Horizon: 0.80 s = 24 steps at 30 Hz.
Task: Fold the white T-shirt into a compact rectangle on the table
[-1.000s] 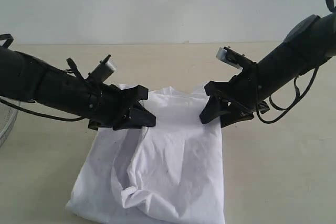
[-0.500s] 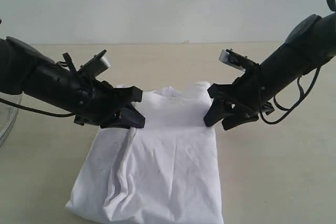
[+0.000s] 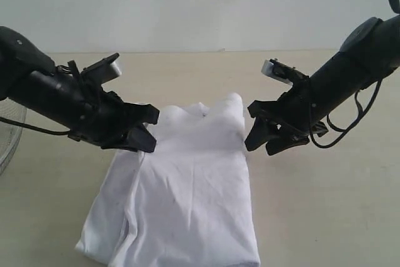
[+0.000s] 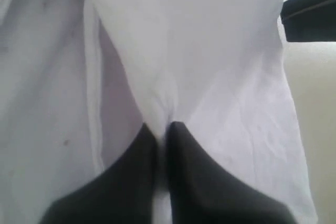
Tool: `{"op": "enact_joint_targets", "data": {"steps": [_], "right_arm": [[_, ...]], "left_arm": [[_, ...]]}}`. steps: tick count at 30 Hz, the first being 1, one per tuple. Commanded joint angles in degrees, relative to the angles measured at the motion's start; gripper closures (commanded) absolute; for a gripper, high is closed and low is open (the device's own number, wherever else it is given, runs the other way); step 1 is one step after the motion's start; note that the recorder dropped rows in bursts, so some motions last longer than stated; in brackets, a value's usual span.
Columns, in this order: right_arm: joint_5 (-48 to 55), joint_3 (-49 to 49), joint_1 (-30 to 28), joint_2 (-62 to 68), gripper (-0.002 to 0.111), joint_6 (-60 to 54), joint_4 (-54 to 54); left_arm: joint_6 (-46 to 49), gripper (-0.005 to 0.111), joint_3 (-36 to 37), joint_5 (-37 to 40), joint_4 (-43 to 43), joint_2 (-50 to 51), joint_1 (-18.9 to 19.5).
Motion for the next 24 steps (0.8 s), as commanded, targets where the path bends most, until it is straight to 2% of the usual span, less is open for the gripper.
{"op": "enact_joint_targets", "data": {"steps": [1, 10, 18, 19, 21, 22, 23, 24], "right_arm": [[-0.3, -0.2, -0.4, 0.0, 0.061, 0.2, -0.6], [-0.3, -0.2, -0.4, 0.0, 0.061, 0.4, -0.6], [-0.3, -0.2, -0.3, 0.0, 0.061, 0.5, -0.6], [-0.3, -0.2, -0.3, 0.0, 0.061, 0.5, -0.6], [-0.1, -0.2, -0.3, 0.0, 0.061, 0.4, -0.6], [0.1, -0.2, -0.3, 0.0, 0.061, 0.4, -0.6], [0.3, -0.2, -0.3, 0.0, 0.061, 0.4, -0.6], [0.3, -0.2, -0.3, 0.0, 0.061, 0.4, -0.6]], "left_arm": [[-2.7, 0.102, 0.0, -0.4, 3.9, -0.7, -0.2], [-3.0, 0.102, 0.0, -0.1, 5.5, -2.0, -0.2], [-5.0, 0.1, 0.2, -1.4, 7.7, 1.8, -0.2], [-5.0, 0.097, 0.2, -1.4, 7.7, 1.8, -0.2], [-5.0, 0.075, 0.2, -1.4, 7.7, 1.8, -0.2], [-6.6, 0.056, 0.2, -1.5, 7.7, 1.8, -0.2], [-8.3, 0.046, 0.2, -2.1, 7.7, 1.8, -0.1], [-9.3, 0.043, 0.2, -2.4, 7.7, 1.8, 0.0]]}}
